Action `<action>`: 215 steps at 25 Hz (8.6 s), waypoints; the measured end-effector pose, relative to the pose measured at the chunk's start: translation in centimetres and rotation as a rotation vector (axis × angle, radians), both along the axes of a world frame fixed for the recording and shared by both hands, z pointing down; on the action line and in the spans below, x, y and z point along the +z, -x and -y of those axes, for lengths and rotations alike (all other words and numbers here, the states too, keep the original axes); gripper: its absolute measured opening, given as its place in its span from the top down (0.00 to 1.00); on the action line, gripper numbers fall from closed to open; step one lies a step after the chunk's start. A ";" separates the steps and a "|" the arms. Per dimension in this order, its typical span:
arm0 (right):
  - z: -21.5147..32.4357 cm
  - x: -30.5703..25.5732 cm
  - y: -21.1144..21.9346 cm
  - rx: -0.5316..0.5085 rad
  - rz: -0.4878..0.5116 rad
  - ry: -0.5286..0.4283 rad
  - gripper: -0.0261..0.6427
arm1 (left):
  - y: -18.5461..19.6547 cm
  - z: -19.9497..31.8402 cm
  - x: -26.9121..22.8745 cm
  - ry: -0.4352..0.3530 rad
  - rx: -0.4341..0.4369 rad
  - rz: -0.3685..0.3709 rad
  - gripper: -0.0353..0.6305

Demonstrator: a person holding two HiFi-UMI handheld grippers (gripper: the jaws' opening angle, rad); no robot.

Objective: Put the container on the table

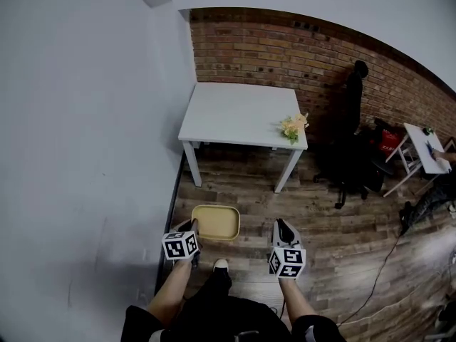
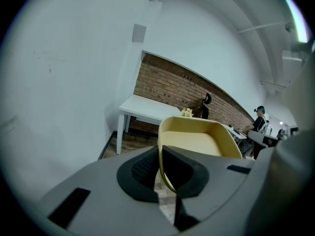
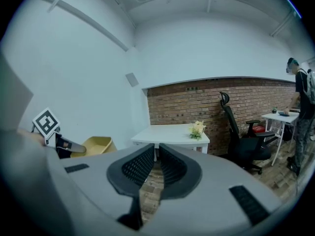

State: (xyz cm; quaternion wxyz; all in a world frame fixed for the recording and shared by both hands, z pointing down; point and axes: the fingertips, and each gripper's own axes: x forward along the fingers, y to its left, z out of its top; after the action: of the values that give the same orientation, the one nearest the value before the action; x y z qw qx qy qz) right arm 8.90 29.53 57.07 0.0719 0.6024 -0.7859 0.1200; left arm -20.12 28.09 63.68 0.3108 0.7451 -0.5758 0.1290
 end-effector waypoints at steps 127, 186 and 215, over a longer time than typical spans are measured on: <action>65.8 3.5 -4.6 -0.082 0.011 0.092 0.92 | -11.4 67.0 4.8 0.117 0.010 -0.004 0.91; 84.1 11.7 -5.0 0.012 -0.005 0.359 0.92 | -14.3 87.5 17.5 0.355 0.070 0.084 0.91; 80.2 8.4 -2.3 -0.080 0.033 0.267 0.92 | -13.2 84.5 8.0 0.023 0.130 0.206 0.92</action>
State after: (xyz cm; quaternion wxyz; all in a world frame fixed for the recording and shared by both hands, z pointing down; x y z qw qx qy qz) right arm 11.15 -50.72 65.49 0.1431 0.5534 -0.7875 0.2305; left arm -6.91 -56.44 71.71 0.2496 0.7599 -0.5538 0.2314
